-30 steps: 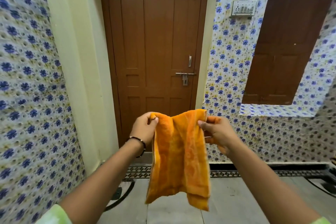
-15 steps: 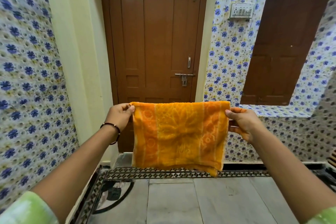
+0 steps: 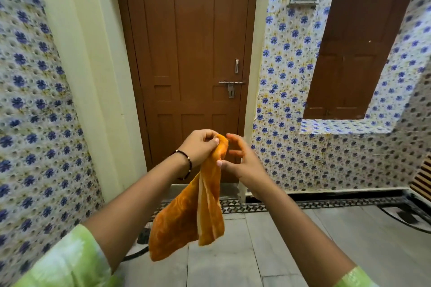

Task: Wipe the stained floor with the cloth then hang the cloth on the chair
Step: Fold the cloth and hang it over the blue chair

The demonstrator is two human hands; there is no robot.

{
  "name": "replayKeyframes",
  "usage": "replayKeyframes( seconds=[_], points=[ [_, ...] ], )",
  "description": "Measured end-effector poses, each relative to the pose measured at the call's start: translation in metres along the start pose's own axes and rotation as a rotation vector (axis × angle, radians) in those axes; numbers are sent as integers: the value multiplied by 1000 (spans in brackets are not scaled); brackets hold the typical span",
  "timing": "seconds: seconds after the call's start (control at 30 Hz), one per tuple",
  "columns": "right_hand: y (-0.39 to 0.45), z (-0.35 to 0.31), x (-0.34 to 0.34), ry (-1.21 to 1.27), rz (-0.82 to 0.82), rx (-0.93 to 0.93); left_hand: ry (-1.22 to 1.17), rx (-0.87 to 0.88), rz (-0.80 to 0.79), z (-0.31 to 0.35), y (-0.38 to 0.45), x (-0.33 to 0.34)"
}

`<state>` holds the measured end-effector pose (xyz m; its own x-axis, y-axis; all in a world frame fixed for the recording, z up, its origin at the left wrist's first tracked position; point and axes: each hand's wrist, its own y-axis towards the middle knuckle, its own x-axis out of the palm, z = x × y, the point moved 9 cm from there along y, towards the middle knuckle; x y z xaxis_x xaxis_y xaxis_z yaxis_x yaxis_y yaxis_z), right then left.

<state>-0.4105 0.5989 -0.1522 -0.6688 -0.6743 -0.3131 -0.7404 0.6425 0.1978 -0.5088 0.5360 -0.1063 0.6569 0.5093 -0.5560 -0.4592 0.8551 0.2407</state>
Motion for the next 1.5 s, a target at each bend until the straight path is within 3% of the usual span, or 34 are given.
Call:
replayKeyframes(
  seconds=[0.1, 0.27, 0.47, 0.67, 0.87, 1.0, 1.1, 1.2, 1.33, 1.5],
  points=[
    [-1, 0, 14, 37, -202, -10, 65, 99, -56, 13, -4, -1],
    [1, 17, 12, 30, -270, 33, -30, 215, 9, 23, -5, -29],
    [-8, 74, 2, -187, -317, 157, -108, 247, 261, 32, -1, -82],
    [-23, 97, -53, -76, -173, 260, -95, 170, 411, 2, -3, -127],
    [-29, 60, -106, 586, -22, 195, -296, -51, 435, -50, -8, -133],
    [-24, 62, -110, 685, 198, 368, -375, -315, 453, -87, -6, -107],
    [-21, 61, -99, 647, 300, 423, -505, -417, 401, -90, -7, -68],
    [-18, 36, -67, 544, 231, 282, -548, -376, 256, -64, -8, -25],
    [-19, -8, -25, 256, 184, 61, -440, -230, 116, -16, -10, 8],
    [-17, -31, -9, -104, 80, -93, -287, 9, 105, 13, -12, -2]
  ],
)
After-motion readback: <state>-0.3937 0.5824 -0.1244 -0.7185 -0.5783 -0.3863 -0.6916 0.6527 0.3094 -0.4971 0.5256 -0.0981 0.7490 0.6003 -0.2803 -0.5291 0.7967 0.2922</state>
